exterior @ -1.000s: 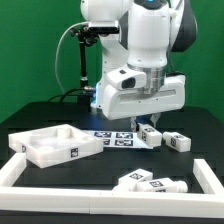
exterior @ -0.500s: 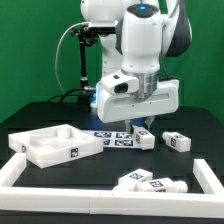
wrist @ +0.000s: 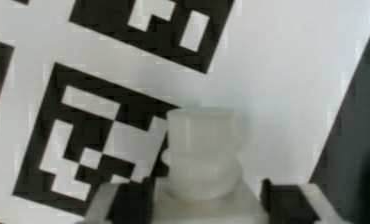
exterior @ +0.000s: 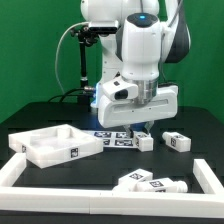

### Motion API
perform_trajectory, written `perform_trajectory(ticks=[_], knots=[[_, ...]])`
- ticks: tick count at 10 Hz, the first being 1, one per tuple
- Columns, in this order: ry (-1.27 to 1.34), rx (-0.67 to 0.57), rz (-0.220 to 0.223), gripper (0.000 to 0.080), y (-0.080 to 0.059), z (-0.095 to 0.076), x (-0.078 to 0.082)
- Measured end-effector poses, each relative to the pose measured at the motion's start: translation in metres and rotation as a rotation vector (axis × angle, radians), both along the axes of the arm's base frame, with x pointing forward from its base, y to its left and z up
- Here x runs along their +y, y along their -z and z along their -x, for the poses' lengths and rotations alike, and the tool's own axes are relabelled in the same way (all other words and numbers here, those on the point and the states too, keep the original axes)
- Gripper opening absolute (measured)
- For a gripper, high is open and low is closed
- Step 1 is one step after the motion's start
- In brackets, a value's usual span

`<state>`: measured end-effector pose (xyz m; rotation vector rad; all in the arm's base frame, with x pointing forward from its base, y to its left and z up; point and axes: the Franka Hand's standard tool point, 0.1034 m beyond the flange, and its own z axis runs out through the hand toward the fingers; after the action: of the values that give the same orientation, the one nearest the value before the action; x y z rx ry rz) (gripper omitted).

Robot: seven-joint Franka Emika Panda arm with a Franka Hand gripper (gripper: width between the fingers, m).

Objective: Assemble one leg

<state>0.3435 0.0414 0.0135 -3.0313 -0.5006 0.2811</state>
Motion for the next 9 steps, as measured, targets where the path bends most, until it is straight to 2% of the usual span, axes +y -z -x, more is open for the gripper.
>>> perform_trajectory(ticks=[2,3,4,5,6,8,9], knots=[[0.0,0.0,0.0,0.0294,0.0,0.0,0.0],[0.0,0.011,0.0,0.0477,-0.001,0.001,0.0],[0.006,0.066,-0.006,0.0604,-0.018,-0.006,0.0],[0.02,0.061,-0.01,0.0604,-0.035,-0.026,0.0],[0.057,0.057,-0.006,0.064,-0.044,-0.042,0.004],[0.085,0.02,-0.005,0.0648,-0.053,-0.068,0.009],[0.086,0.022,-0.004,0.0648,-0.052,-0.067,0.009]])
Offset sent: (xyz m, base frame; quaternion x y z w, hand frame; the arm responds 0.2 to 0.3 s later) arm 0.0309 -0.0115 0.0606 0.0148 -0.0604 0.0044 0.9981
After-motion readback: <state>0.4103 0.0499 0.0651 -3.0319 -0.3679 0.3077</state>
